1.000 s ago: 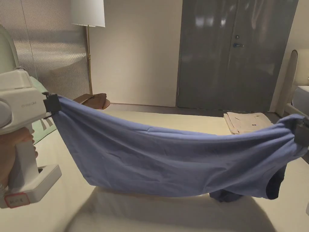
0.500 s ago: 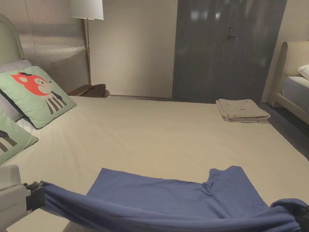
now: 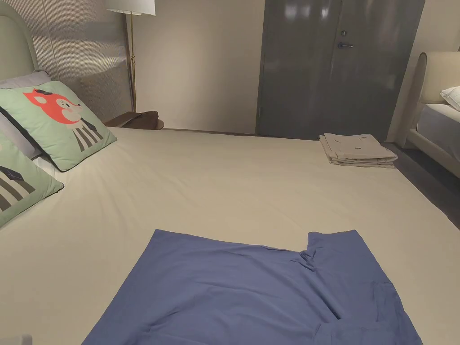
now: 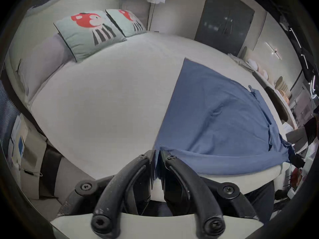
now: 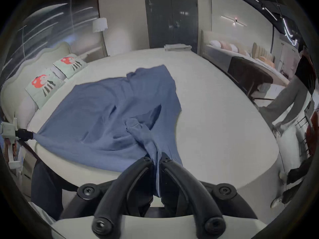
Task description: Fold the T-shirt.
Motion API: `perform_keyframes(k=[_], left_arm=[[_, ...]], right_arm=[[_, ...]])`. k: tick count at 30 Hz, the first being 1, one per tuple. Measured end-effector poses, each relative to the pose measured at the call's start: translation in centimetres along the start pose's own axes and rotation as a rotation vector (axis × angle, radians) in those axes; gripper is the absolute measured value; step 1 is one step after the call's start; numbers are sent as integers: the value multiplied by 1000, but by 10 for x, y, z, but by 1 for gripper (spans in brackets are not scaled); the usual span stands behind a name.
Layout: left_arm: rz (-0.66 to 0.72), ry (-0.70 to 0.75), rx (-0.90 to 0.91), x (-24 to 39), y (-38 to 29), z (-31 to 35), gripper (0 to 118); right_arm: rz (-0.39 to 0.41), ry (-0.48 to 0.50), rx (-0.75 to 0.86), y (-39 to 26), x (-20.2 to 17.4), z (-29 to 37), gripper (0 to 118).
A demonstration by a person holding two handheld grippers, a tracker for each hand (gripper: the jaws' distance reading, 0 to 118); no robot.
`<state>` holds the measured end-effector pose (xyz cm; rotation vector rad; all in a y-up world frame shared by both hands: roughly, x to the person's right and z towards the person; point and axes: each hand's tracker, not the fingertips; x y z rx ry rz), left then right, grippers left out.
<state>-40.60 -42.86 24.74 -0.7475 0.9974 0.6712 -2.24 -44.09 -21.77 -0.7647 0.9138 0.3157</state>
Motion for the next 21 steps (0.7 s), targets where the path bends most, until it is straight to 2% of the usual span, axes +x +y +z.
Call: perform_keyframes(k=[4,11,12,13,14,15,16,17,21], left_arm=[[10,9,-39,-10,2,-18,4],[-31,38,-58,-3,-4,-24,4],[-32,37,-49,-1,-4,-22,15],[-33,38,-26,-1,-4,-20,31],[-40,50,5,-1,-3,-18,53],[-52,44,50,1,-2,-12,79],[-53,30,104,2,-1,-4,92],[-51,23,154,6,-1,8,94],[-59,-32,390,23,13,44,94]], right_arm=[[-33,-9,-58,-13,6,-16,4],[-40,-34,-76,-24,8,-23,4],[-43,-36,-71,-24,8,-23,5],[-48,-37,-63,-23,8,-22,10],[-55,-46,-49,-23,9,-16,27],[-39,-40,-34,-21,9,-11,60],[-19,-37,-2,-18,8,-5,81],[-5,-33,43,-14,7,3,93],[-21,-49,289,13,-1,34,92]])
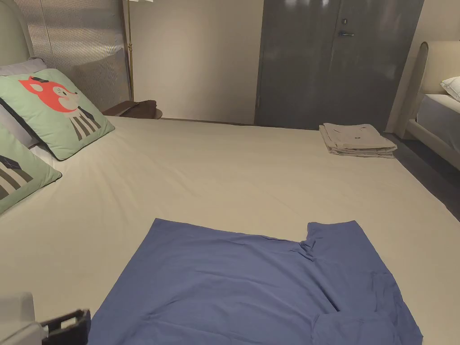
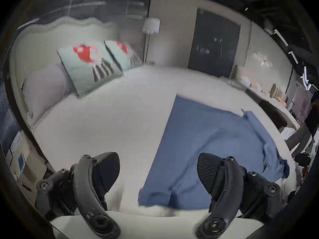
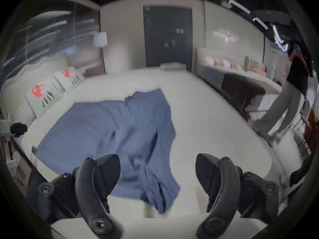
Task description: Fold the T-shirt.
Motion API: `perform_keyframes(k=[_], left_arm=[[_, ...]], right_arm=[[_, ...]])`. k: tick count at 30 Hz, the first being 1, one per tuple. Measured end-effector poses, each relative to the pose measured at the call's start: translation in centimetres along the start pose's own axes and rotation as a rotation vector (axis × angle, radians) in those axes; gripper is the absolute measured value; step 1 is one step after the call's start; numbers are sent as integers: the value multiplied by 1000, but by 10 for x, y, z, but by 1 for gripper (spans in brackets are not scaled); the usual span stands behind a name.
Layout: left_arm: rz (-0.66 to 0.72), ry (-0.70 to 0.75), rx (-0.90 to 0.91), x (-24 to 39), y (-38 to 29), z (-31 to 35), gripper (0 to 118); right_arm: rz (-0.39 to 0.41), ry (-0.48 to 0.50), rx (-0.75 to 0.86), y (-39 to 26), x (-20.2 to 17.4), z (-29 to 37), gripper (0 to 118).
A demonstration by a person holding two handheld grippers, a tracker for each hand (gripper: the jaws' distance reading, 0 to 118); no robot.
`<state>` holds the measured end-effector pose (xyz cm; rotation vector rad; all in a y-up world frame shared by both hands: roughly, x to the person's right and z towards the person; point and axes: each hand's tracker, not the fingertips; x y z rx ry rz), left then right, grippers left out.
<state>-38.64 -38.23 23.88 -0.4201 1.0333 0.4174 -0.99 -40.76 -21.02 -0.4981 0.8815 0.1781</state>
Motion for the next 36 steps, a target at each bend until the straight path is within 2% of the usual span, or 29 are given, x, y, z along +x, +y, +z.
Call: perform_keyframes(k=[2,3,4,5,6,7,8,14,20,21,24,25,29,32,33,35,36], left_arm=[[5,-23,102,10,13,14,92],[5,-33,148,16,19,22,84],[6,-47,190,16,25,23,70],[4,-57,224,20,29,28,51],[1,-58,250,23,32,32,22],[6,-55,263,27,35,36,5],[3,-55,272,32,38,38,1],[0,-84,260,29,41,35,0],[-13,-62,76,9,23,11,3],[-20,-46,29,4,17,4,22],[-18,-23,-148,-16,-5,-23,100],[-3,-23,-174,-23,-15,-29,103],[31,36,-302,-46,-46,-55,102],[79,15,-363,-49,-59,-56,84],[77,12,-370,-48,-62,-56,79],[53,25,-374,-45,-68,-58,77],[22,31,-358,-43,-70,-59,68]], right_arm=[[-10,-4,118,27,-19,19,92],[-21,-17,172,35,-24,25,90],[-25,-7,219,42,-28,30,83],[-24,1,258,47,-28,29,71],[-20,-9,292,52,-31,32,45],[-12,-21,327,57,-36,34,22],[-13,-31,348,60,-40,36,3],[-7,-20,383,69,-57,35,0],[-7,-3,329,61,-62,23,0],[-9,1,316,59,-61,19,0],[-11,5,288,53,-60,15,0],[-11,7,277,50,-56,10,0],[-15,2,250,43,-51,4,0],[-17,-1,229,38,-49,1,0],[-15,-1,221,35,-47,0,0],[-16,-3,209,31,-45,-3,0],[-16,-4,201,30,-44,-4,0]])
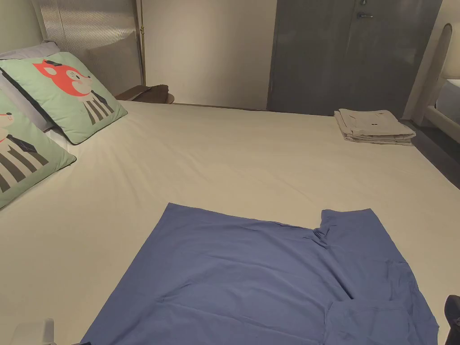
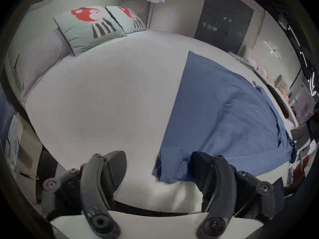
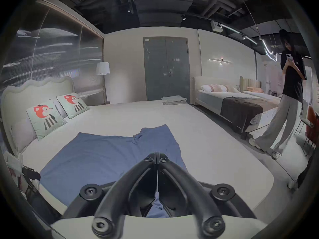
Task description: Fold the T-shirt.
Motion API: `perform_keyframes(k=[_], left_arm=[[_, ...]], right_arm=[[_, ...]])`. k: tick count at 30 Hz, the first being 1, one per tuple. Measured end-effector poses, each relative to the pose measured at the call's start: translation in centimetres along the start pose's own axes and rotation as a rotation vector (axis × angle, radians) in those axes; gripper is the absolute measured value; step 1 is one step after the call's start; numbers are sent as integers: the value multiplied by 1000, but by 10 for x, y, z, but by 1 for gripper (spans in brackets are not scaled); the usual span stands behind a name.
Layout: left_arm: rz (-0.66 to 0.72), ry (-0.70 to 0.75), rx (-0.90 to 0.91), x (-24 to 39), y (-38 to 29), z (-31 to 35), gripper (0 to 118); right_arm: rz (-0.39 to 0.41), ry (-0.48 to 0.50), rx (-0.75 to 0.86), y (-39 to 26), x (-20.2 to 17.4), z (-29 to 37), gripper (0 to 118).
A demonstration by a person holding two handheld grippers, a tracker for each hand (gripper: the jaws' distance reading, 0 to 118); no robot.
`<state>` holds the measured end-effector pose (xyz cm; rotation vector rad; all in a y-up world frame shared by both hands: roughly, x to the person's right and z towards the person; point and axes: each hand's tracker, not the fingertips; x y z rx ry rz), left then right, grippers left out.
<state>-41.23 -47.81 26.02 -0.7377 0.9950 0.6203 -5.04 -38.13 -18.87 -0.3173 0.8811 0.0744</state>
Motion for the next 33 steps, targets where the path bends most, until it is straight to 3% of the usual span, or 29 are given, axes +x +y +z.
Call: perform_keyframes(k=[1,3,5,6,9,10,15,17,18,20,21,22,24,33], left_arm=[[-10,8,-4,3,1,2,52],[-32,-6,21,7,4,10,5],[-47,-34,33,17,7,21,5],[-61,-40,44,22,7,25,5],[-120,-19,81,33,7,28,5],[-114,-30,83,34,8,30,5],[-99,-47,101,42,13,41,5],[-96,-47,103,40,13,39,5],[-86,-51,103,39,14,40,5],[-67,-59,107,41,15,49,5],[-59,-61,110,41,17,52,5],[-47,-62,115,41,18,54,5],[-33,-66,129,38,23,53,5],[92,-111,279,45,103,60,5]], right_arm=[[2,-3,-8,-2,0,1,0],[7,-10,-21,-6,2,0,1],[15,-30,-50,-14,9,-7,4],[26,-43,-70,-20,13,-11,14],[33,-55,-197,-23,15,-13,103],[36,-54,-234,-26,16,-13,106],[18,-66,-424,-62,38,-30,98],[4,-45,-465,-73,41,-32,75],[-5,-37,-462,-77,41,-31,56],[-9,-1,-463,-79,40,-27,31],[-1,6,-447,-80,39,-24,11],[28,0,-418,-77,37,-21,4],[40,9,-381,-68,36,-17,3],[-79,22,-156,1,45,-29,3]])
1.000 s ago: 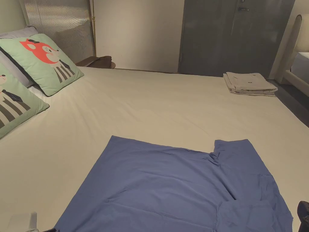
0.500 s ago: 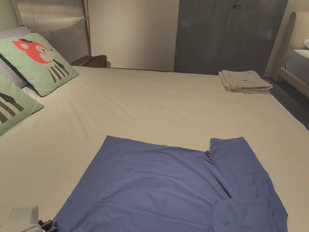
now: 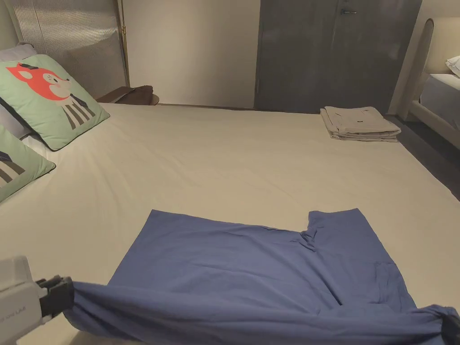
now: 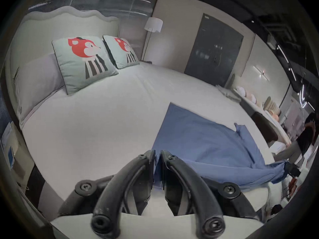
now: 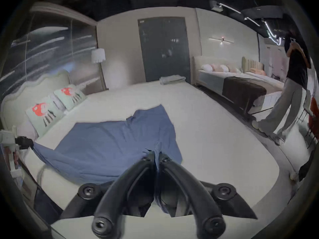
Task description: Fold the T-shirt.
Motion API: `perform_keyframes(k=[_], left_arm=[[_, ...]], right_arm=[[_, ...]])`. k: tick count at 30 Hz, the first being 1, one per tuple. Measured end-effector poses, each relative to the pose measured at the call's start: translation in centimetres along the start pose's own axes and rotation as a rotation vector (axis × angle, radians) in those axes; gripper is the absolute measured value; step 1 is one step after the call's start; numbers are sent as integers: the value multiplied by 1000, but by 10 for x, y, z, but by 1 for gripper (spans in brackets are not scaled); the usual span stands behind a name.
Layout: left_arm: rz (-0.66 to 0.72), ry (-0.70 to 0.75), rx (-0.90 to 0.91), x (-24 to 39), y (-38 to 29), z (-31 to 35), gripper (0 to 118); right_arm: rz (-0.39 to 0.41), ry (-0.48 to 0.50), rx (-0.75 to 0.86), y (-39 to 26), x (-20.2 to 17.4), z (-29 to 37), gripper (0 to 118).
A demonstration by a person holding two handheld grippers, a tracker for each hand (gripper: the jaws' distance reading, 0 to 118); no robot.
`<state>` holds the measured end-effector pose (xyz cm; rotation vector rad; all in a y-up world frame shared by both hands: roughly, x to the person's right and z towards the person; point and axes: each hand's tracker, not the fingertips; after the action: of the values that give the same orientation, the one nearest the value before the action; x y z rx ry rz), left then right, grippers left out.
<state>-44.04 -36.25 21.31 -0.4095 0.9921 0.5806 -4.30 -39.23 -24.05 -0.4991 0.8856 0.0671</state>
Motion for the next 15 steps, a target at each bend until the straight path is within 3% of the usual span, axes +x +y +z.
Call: perform_keyframes(k=[6,15], left_arm=[[30,-5,10,20,46,-69,5],[49,93,-168,33,46,-183,5]], right_arm=[[-65,-28,-11,40,-9,-49,3],[-122,-129,-222,25,4,-136,3]])
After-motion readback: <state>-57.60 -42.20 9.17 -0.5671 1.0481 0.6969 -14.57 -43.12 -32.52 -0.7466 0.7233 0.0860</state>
